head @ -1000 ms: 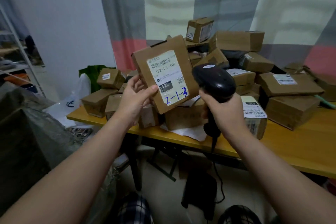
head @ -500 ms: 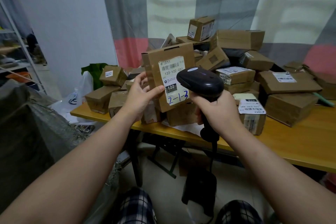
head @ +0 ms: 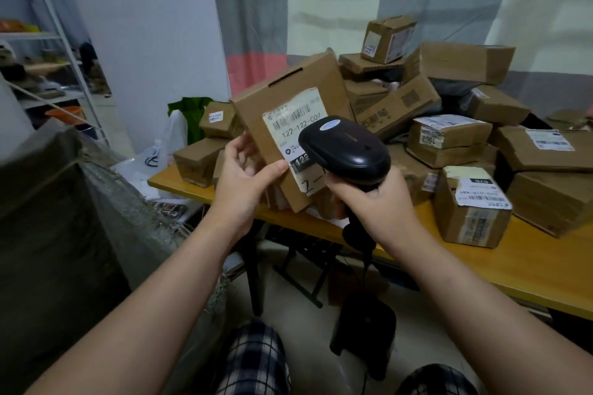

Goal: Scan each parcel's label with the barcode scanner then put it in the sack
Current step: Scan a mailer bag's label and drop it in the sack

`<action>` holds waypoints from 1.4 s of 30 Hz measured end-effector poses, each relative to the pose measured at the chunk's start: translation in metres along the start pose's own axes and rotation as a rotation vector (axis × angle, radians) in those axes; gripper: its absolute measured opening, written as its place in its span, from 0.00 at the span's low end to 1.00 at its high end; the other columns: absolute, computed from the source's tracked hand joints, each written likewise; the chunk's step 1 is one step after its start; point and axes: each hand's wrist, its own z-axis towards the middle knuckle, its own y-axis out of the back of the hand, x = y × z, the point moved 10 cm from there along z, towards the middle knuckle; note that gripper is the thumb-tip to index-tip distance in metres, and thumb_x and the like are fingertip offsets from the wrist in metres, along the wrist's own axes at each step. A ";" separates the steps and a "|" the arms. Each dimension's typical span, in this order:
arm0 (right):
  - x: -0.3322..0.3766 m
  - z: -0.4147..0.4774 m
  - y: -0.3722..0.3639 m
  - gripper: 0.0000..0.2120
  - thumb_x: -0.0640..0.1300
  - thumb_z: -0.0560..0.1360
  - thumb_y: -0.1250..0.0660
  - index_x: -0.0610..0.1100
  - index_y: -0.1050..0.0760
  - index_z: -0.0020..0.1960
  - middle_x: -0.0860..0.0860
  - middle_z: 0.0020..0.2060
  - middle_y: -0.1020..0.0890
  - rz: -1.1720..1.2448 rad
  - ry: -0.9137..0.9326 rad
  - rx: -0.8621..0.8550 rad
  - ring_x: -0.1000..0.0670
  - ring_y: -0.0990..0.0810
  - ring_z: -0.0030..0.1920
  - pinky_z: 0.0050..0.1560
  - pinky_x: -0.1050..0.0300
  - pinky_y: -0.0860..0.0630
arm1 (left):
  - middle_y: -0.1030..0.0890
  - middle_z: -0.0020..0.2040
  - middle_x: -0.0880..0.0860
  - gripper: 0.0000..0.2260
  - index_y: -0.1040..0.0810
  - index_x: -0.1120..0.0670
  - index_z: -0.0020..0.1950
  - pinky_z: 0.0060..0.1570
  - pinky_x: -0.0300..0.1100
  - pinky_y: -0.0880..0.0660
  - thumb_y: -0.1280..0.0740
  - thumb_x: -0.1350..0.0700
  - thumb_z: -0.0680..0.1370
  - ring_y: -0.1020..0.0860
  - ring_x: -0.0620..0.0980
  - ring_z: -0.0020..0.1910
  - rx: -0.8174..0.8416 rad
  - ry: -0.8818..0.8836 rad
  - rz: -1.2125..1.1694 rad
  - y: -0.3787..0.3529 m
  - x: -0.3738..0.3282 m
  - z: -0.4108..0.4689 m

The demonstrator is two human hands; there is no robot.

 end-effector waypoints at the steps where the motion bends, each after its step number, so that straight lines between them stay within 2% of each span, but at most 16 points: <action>1: -0.003 0.002 -0.015 0.11 0.45 0.69 0.25 0.45 0.21 0.49 0.57 0.32 0.20 0.020 0.004 0.032 0.59 0.21 0.34 0.37 0.65 0.25 | 0.24 0.63 0.50 0.40 0.37 0.51 0.68 0.59 0.47 0.24 0.20 0.59 0.62 0.22 0.47 0.61 -0.046 -0.006 -0.003 0.017 0.002 -0.007; 2: -0.007 0.003 -0.031 0.13 0.47 0.67 0.24 0.47 0.21 0.50 0.58 0.33 0.19 0.035 0.005 0.064 0.60 0.20 0.36 0.39 0.65 0.25 | 0.24 0.63 0.50 0.38 0.37 0.51 0.68 0.60 0.48 0.25 0.22 0.58 0.63 0.22 0.47 0.61 -0.101 -0.011 -0.003 0.037 0.005 -0.014; 4: -0.017 0.004 -0.067 0.14 0.42 0.68 0.23 0.53 0.22 0.49 0.61 0.34 0.18 0.057 0.001 0.141 0.64 0.21 0.38 0.41 0.68 0.26 | 0.24 0.62 0.47 0.34 0.36 0.47 0.65 0.62 0.50 0.26 0.24 0.57 0.63 0.22 0.45 0.60 -0.212 -0.011 0.020 0.079 0.010 -0.032; 7: -0.042 0.000 -0.133 0.13 0.39 0.70 0.24 0.53 0.23 0.48 0.64 0.33 0.18 0.061 -0.039 0.287 0.66 0.21 0.38 0.40 0.72 0.28 | 0.26 0.65 0.48 0.41 0.39 0.47 0.66 0.66 0.52 0.29 0.18 0.53 0.61 0.25 0.45 0.64 -0.399 0.011 0.115 0.155 0.018 -0.068; 9: -0.063 -0.006 -0.177 0.15 0.44 0.68 0.23 0.50 0.22 0.53 0.61 0.41 0.16 0.008 -0.077 0.367 0.63 0.19 0.47 0.48 0.67 0.24 | 0.27 0.65 0.49 0.36 0.39 0.45 0.64 0.65 0.48 0.27 0.22 0.55 0.63 0.25 0.45 0.63 -0.501 0.028 0.190 0.202 0.024 -0.094; 11: -0.087 -0.015 -0.223 0.21 0.49 0.67 0.23 0.49 0.22 0.58 0.56 0.49 0.16 -0.066 -0.120 0.449 0.57 0.19 0.54 0.56 0.57 0.23 | 0.27 0.62 0.48 0.32 0.39 0.46 0.63 0.56 0.38 0.23 0.25 0.60 0.67 0.24 0.45 0.61 -0.606 0.068 0.284 0.246 0.032 -0.121; 13: -0.113 -0.027 -0.264 0.22 0.49 0.68 0.24 0.49 0.22 0.61 0.54 0.51 0.17 -0.131 -0.167 0.533 0.55 0.20 0.54 0.56 0.56 0.24 | 0.29 0.60 0.47 0.32 0.41 0.49 0.63 0.48 0.30 0.23 0.25 0.64 0.69 0.25 0.45 0.60 -0.721 0.110 0.401 0.288 0.040 -0.145; 15: -0.136 -0.039 -0.298 0.18 0.47 0.70 0.24 0.49 0.23 0.58 0.52 0.48 0.17 -0.215 -0.182 0.611 0.54 0.20 0.52 0.49 0.61 0.27 | 0.30 0.61 0.49 0.33 0.43 0.51 0.63 0.51 0.31 0.27 0.25 0.64 0.69 0.27 0.46 0.60 -0.774 0.198 0.551 0.324 0.051 -0.164; 17: -0.161 -0.052 -0.327 0.16 0.47 0.71 0.26 0.50 0.23 0.57 0.51 0.47 0.17 -0.288 -0.201 0.702 0.53 0.21 0.51 0.45 0.61 0.29 | 0.31 0.63 0.51 0.34 0.41 0.53 0.65 0.56 0.37 0.31 0.23 0.61 0.68 0.29 0.47 0.60 -0.735 0.365 0.735 0.354 0.071 -0.171; 20: -0.202 -0.063 -0.359 0.17 0.49 0.71 0.27 0.50 0.24 0.59 0.51 0.46 0.18 -0.378 -0.239 0.788 0.50 0.20 0.51 0.45 0.58 0.29 | 0.31 0.65 0.55 0.35 0.38 0.56 0.66 0.58 0.48 0.26 0.22 0.56 0.67 0.27 0.54 0.62 -0.617 0.618 0.988 0.391 0.112 -0.165; 22: -0.226 -0.067 -0.373 0.18 0.50 0.72 0.27 0.50 0.26 0.60 0.50 0.47 0.18 -0.444 -0.273 0.829 0.48 0.20 0.52 0.45 0.58 0.27 | 0.31 0.65 0.55 0.33 0.36 0.54 0.66 0.59 0.51 0.26 0.22 0.55 0.68 0.27 0.55 0.63 -0.503 0.753 1.118 0.407 0.146 -0.152; 25: -0.252 -0.072 -0.386 0.21 0.51 0.72 0.28 0.47 0.26 0.62 0.47 0.51 0.18 -0.502 -0.294 0.870 0.45 0.20 0.52 0.49 0.53 0.23 | 0.32 0.66 0.56 0.34 0.37 0.54 0.68 0.61 0.53 0.28 0.23 0.55 0.68 0.29 0.57 0.64 -0.359 0.895 1.271 0.423 0.200 -0.140; 29: -0.270 -0.074 -0.387 0.21 0.52 0.73 0.28 0.45 0.26 0.62 0.46 0.50 0.17 -0.523 -0.297 0.856 0.44 0.19 0.51 0.49 0.50 0.22 | 0.34 0.66 0.58 0.33 0.38 0.57 0.68 0.62 0.57 0.29 0.25 0.55 0.69 0.32 0.60 0.64 -0.222 1.011 1.371 0.431 0.258 -0.146; 37: -0.274 -0.066 -0.373 0.23 0.49 0.72 0.28 0.45 0.27 0.65 0.46 0.53 0.18 -0.468 -0.317 0.820 0.45 0.20 0.54 0.53 0.48 0.22 | 0.34 0.68 0.60 0.23 0.38 0.58 0.71 0.61 0.54 0.31 0.36 0.54 0.79 0.33 0.60 0.66 -0.063 1.023 1.452 0.424 0.291 -0.147; 39: -0.267 -0.066 -0.367 0.23 0.49 0.72 0.27 0.46 0.26 0.64 0.46 0.52 0.17 -0.455 -0.313 0.805 0.46 0.20 0.53 0.52 0.48 0.22 | 0.33 0.67 0.59 0.23 0.37 0.58 0.71 0.60 0.53 0.31 0.37 0.52 0.79 0.32 0.60 0.65 -0.048 0.941 1.462 0.408 0.277 -0.136; 42: -0.249 -0.061 -0.344 0.21 0.48 0.70 0.26 0.46 0.25 0.61 0.48 0.50 0.17 -0.418 -0.317 0.727 0.46 0.19 0.52 0.51 0.48 0.21 | 0.30 0.65 0.57 0.21 0.34 0.56 0.71 0.59 0.50 0.30 0.38 0.51 0.79 0.30 0.57 0.63 -0.071 0.674 1.494 0.364 0.230 -0.112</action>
